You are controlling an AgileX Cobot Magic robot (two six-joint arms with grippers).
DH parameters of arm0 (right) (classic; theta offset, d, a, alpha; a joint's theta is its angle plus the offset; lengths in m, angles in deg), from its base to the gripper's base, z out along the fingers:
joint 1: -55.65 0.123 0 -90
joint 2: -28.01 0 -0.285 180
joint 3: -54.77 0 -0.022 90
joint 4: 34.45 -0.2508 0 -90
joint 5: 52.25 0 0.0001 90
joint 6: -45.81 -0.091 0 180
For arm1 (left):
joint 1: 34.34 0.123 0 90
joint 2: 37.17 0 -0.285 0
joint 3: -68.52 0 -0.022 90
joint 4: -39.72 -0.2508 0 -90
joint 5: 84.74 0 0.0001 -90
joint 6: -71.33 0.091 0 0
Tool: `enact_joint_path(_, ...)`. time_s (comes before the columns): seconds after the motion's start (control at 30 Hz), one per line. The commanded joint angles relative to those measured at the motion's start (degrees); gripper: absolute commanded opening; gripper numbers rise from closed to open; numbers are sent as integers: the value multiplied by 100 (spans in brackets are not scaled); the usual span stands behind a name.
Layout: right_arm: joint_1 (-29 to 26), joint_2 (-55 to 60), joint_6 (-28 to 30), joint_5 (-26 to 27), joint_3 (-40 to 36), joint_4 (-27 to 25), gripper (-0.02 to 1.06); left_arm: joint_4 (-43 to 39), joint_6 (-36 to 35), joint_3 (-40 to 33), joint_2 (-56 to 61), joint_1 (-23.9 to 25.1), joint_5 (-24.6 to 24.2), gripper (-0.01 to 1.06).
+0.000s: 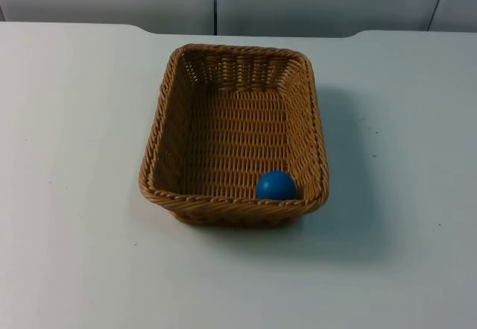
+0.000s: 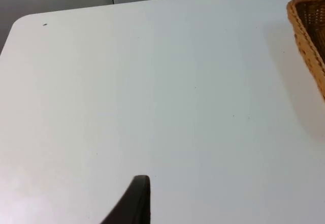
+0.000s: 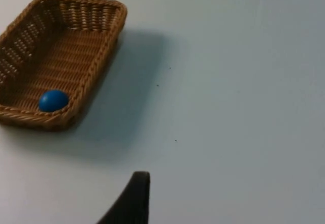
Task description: Pick up the basket with the left hand and place the ball into the basket with the right hand.
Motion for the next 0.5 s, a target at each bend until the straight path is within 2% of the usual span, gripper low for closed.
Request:
enact_joint_path(0.0, -171, -22, -3, 74, -25, 0, 105, 12, -6, -11, 29, 24, 8, 105)
enact_joint_path(0.33, -199, -22, -3, 74, -25, 0, 105, 12, -6, -11, 29, 24, 8, 105)
enact_joint_path(0.47, -431, -22, -3, 74, -25, 0, 105, 12, -6, -11, 29, 24, 8, 105)
